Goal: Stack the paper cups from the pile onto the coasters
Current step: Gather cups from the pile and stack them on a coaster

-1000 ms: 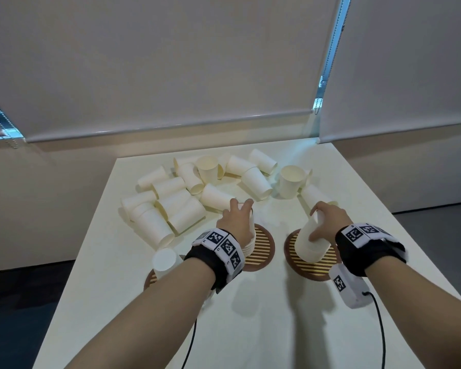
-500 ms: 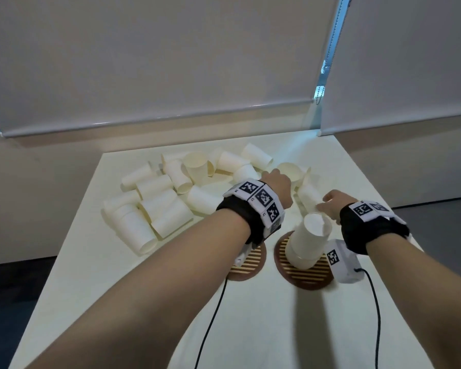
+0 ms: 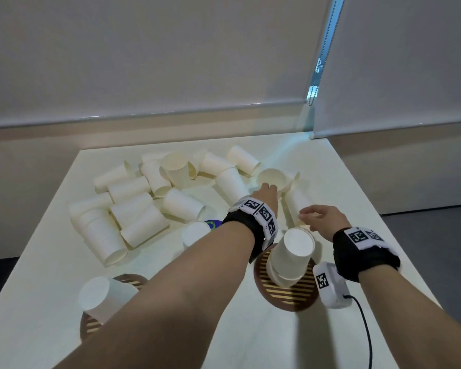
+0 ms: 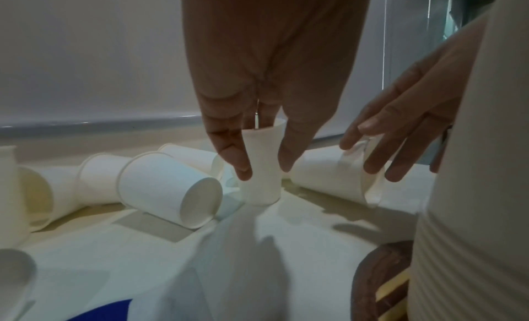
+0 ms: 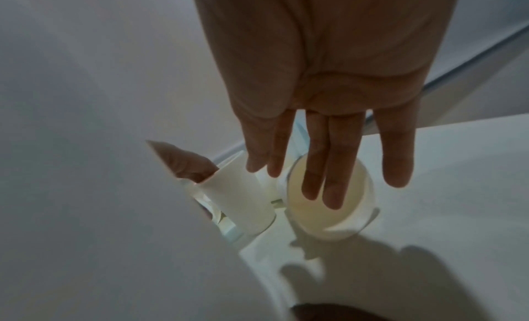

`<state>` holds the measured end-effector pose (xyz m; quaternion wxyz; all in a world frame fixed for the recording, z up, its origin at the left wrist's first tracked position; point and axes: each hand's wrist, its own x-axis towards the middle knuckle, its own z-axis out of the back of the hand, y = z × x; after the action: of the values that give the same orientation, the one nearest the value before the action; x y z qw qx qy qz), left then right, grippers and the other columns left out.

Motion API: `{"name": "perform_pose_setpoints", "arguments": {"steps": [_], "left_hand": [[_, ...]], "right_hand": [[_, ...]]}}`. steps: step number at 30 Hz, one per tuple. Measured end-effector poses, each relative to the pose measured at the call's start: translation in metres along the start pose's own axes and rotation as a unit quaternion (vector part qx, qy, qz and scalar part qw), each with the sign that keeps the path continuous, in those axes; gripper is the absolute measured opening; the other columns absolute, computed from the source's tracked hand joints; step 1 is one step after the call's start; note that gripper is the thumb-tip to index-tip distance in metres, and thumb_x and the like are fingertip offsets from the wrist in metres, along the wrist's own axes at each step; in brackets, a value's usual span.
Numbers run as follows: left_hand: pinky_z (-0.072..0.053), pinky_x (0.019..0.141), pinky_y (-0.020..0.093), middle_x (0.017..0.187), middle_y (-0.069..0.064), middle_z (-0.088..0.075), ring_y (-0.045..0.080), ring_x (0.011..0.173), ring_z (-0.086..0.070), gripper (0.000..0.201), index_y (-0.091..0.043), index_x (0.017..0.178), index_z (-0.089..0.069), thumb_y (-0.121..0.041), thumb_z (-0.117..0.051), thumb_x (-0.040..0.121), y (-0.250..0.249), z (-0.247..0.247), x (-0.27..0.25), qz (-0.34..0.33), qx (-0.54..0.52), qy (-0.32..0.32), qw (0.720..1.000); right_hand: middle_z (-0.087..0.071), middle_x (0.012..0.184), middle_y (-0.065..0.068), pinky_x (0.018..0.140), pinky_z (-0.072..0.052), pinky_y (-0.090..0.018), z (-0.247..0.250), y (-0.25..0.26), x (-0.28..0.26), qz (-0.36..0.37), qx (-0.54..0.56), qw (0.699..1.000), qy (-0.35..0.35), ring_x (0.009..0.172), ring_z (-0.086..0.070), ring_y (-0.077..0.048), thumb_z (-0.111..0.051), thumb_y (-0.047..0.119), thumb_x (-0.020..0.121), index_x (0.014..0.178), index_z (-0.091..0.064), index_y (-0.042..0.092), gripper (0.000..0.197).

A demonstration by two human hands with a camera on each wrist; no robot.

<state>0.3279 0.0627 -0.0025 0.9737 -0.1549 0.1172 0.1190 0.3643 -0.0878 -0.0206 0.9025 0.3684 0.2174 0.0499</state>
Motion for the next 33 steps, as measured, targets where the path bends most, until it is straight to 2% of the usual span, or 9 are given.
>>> {"name": "perform_pose_setpoints", "arguments": {"steps": [2,6,12,16,20,25,27,30,33], "left_hand": [[-0.046,0.087,0.038,0.126,0.015,-0.047,0.033,0.109,-0.056,0.026,-0.001,0.117,-0.051,0.003,-0.043,0.092,0.001,0.000,0.000,0.005,0.022,0.017,1.000],[-0.043,0.097,0.032,0.130,0.018,-0.050,0.031,0.120,-0.052,0.020,0.002,0.103,-0.058,-0.003,-0.040,0.097,0.001,0.005,-0.001,0.015,0.033,0.004,0.999],[-0.039,0.097,0.036,0.131,0.017,-0.039,0.033,0.119,-0.044,0.051,-0.001,0.120,-0.054,-0.041,-0.058,0.090,0.001,0.025,-0.023,0.023,-0.071,-0.070,0.995],[-0.045,0.092,0.036,0.126,0.014,-0.035,0.032,0.113,-0.043,0.054,0.000,0.119,-0.046,-0.021,-0.072,0.077,0.001,0.046,-0.053,-0.007,-0.152,-0.149,0.977],[-0.051,0.090,0.041,0.126,0.014,-0.031,0.034,0.108,-0.050,0.089,-0.010,0.136,-0.028,-0.006,-0.080,0.063,0.004,0.065,-0.084,-0.030,-0.188,-0.146,0.971],[-0.051,0.092,0.044,0.127,0.017,-0.041,0.034,0.107,-0.054,0.119,-0.021,0.149,-0.003,-0.002,-0.082,0.061,0.011,0.087,-0.116,-0.064,-0.203,-0.112,0.971],[-0.053,0.090,0.045,0.121,0.017,-0.052,0.032,0.099,-0.061,0.119,-0.021,0.150,-0.001,0.001,-0.078,0.063,0.020,0.095,-0.127,-0.077,-0.196,-0.117,0.971],[-0.053,0.089,0.040,0.123,0.014,-0.056,0.028,0.101,-0.063,0.117,-0.021,0.151,-0.001,0.001,-0.077,0.066,0.044,0.106,-0.150,-0.059,-0.152,-0.095,0.982],[-0.050,0.080,0.031,0.123,0.008,-0.055,0.022,0.101,-0.056,0.101,-0.021,0.145,-0.025,-0.022,-0.085,0.063,0.080,0.125,-0.179,-0.015,-0.094,-0.046,0.994]], "right_hand": [[-0.068,0.118,-0.009,0.067,-0.043,-0.023,-0.006,0.000,0.002,0.003,0.011,1.000,0.018,0.106,-0.061,-0.023,-0.062,0.030,0.088,0.114,-0.066,0.025,0.027],[-0.063,0.127,-0.008,0.094,-0.036,-0.025,-0.013,0.002,0.000,0.010,0.031,0.999,0.009,0.120,-0.055,-0.023,-0.062,0.028,0.089,0.122,-0.063,0.014,0.037],[-0.069,0.107,-0.014,0.077,-0.037,-0.023,0.010,0.005,-0.018,0.044,0.097,0.972,-0.208,0.096,-0.061,-0.027,-0.065,0.015,0.084,0.096,-0.069,0.005,0.015],[-0.060,0.097,-0.006,0.076,-0.036,-0.020,0.026,0.023,-0.040,0.149,0.144,0.925,-0.317,0.091,-0.056,-0.021,-0.047,0.007,0.093,0.105,-0.060,0.006,0.017],[-0.057,0.098,-0.001,0.072,-0.036,-0.006,0.031,0.062,-0.075,0.261,0.178,0.882,-0.349,0.088,-0.051,-0.006,-0.041,-0.001,0.093,0.109,-0.058,0.003,0.024],[-0.062,0.093,0.005,0.066,-0.038,0.001,0.005,0.113,-0.112,0.317,0.137,0.919,-0.188,0.073,-0.054,-0.003,-0.041,0.002,0.094,0.103,-0.062,0.009,0.024],[-0.061,0.084,0.008,0.063,-0.042,-0.009,-0.014,0.130,-0.128,0.303,0.134,0.941,-0.065,0.073,-0.055,0.000,-0.041,0.011,0.097,0.106,-0.058,0.016,0.020],[-0.060,0.096,-0.003,0.067,-0.045,-0.025,-0.038,0.147,-0.142,0.251,0.196,0.946,0.054,0.085,-0.057,-0.018,-0.047,0.009,0.088,0.108,-0.053,0.018,0.024],[-0.057,0.108,-0.015,0.077,-0.045,-0.038,-0.063,0.158,-0.147,0.162,0.306,0.931,0.118,0.094,-0.054,-0.028,-0.041,0.000,0.082,0.096,-0.057,0.022,0.030]]}}
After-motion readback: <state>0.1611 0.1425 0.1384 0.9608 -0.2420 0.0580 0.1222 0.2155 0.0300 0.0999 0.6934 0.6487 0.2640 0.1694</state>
